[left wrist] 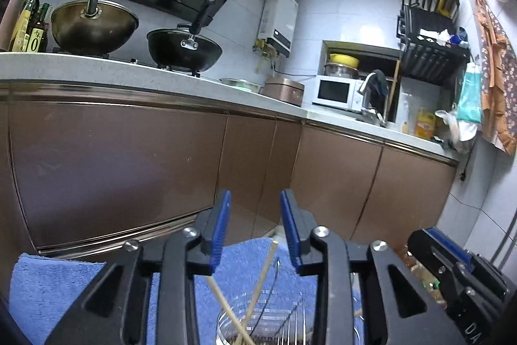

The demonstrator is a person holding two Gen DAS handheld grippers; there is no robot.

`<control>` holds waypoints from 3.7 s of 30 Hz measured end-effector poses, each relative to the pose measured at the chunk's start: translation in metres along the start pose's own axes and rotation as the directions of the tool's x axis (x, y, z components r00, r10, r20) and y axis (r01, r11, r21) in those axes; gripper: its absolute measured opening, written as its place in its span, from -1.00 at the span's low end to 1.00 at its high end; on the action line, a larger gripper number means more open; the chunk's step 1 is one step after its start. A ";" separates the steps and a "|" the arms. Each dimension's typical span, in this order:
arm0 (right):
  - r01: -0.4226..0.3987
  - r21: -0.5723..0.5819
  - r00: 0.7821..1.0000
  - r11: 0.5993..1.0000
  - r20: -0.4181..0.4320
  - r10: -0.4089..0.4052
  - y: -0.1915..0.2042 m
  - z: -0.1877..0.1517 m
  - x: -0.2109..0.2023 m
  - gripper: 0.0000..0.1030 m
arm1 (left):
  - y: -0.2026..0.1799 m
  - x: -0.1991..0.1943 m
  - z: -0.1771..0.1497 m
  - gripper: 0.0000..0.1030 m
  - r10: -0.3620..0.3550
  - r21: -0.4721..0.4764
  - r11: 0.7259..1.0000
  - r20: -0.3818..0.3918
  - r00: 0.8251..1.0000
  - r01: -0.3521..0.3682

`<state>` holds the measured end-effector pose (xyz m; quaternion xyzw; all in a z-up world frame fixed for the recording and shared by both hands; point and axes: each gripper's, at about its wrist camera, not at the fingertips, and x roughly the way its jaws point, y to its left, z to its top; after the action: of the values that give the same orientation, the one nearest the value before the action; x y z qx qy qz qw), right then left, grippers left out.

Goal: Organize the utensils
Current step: 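Drop the chopsticks into the holder by opening both tools, then withdraw both open tools back from the holder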

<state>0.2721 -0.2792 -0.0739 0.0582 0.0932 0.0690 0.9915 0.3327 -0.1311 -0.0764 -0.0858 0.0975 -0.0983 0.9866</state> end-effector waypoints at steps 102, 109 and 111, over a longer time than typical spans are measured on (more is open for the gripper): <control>0.136 -0.031 0.967 0.990 -0.212 -0.139 0.026 -0.062 -0.196 0.90 | 0.011 -0.225 -0.035 0.46 0.188 0.287 0.952 -0.268 0.945 -0.108; 0.122 -0.030 0.955 0.992 -0.270 -0.125 0.021 -0.071 -0.181 0.76 | 0.015 -0.207 -0.042 0.46 0.183 0.287 0.954 -0.320 0.929 -0.089; 0.116 -0.026 0.951 0.993 -0.284 -0.118 0.019 -0.074 -0.177 0.75 | 0.017 -0.202 -0.043 0.46 0.179 0.283 0.956 -0.335 0.925 -0.082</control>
<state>0.0833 -0.2786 -0.1125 0.0374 0.2381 0.0183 0.9703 0.1326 -0.0781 -0.0854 0.0721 0.2666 -0.0579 0.9594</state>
